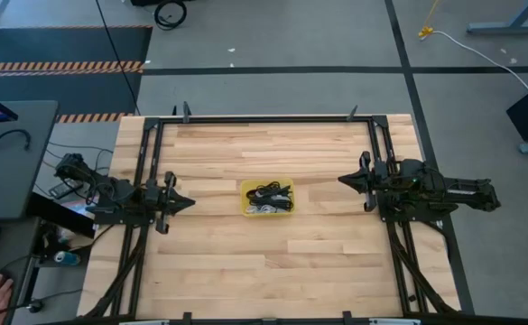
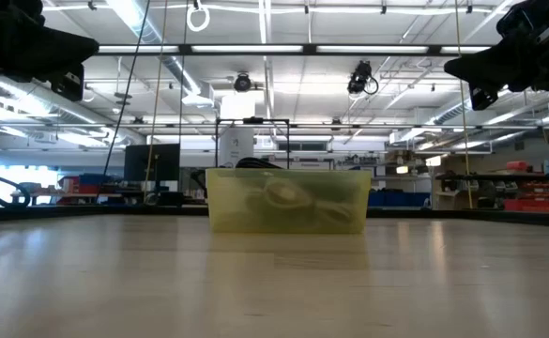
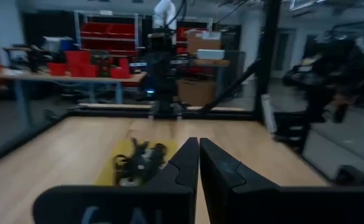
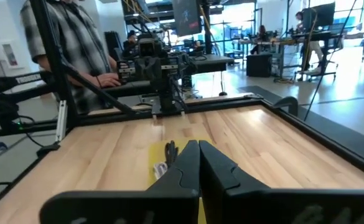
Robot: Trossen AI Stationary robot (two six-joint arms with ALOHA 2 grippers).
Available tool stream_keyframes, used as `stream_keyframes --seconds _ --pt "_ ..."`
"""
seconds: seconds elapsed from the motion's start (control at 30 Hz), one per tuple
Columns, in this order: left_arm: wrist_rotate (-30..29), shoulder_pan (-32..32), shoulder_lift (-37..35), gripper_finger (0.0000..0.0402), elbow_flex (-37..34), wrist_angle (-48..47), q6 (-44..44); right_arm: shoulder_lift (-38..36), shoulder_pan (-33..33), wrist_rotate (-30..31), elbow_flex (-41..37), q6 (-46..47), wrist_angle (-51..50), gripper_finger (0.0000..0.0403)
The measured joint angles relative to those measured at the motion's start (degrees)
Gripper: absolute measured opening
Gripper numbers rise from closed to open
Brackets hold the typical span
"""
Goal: Pick and place USB-C Cables
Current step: Return to Home Position
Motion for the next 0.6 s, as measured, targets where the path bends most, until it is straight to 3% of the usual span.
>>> stream_keyframes --seconds 0.23,0.6 --pt "-6.53 0.0 0.0 0.0007 -0.02 -1.07 9.47 0.0 0.0 3.41 0.0 -2.66 -0.94 0.0002" --pt "-5.98 0.0 0.02 0.0007 0.04 -1.71 7.18 0.02 0.0 3.64 0.0 -2.83 -2.05 0.0013"
